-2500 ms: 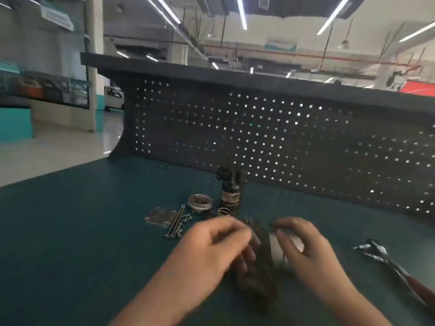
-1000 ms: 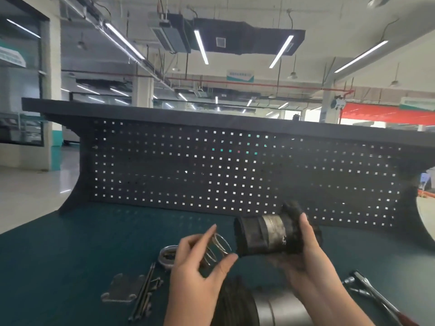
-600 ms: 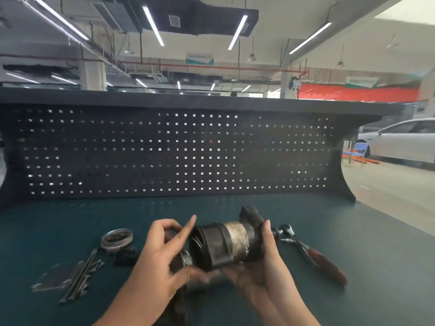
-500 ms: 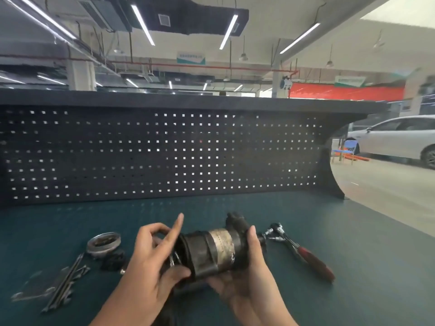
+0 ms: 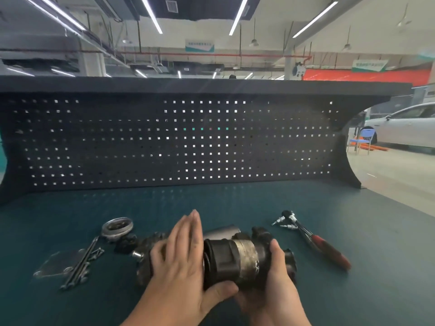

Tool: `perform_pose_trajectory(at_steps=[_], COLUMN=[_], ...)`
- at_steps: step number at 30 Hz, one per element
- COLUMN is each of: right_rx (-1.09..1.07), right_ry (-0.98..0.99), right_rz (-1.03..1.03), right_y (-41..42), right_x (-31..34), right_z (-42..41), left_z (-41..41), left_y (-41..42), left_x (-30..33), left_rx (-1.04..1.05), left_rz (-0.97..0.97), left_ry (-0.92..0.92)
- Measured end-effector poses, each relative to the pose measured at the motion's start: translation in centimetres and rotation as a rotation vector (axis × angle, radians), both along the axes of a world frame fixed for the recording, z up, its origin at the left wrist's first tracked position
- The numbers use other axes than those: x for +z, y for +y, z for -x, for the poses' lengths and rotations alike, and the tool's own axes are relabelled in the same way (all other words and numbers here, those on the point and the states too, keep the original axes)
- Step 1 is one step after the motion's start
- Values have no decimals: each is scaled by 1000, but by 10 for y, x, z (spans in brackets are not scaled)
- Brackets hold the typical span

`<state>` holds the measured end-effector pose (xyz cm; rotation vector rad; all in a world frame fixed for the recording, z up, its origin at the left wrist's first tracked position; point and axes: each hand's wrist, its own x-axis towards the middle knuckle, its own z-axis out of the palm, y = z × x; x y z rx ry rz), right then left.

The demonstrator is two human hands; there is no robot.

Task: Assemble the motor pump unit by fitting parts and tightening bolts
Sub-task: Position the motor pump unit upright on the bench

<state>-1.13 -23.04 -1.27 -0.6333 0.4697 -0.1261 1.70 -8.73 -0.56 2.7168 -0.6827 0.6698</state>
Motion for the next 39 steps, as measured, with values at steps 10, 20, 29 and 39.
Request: perform_pose_trajectory(at_steps=[10, 20, 29, 39], right_rx=[-6, 304, 601, 139], right_ry=[213, 371, 320, 624], right_rz=[336, 678, 1157, 1908], right_y=[-11, -40, -85, -191], right_x=[-19, -15, 12, -14], right_z=[-20, -11, 1, -94], left_z=[2, -6, -19, -45], left_y=[-6, -2, 9, 27], left_x=[-19, -25, -25, -21], left_rx=[202, 168, 149, 61], left_rz=[-206, -185, -200, -211], left_ry=[3, 264, 276, 260])
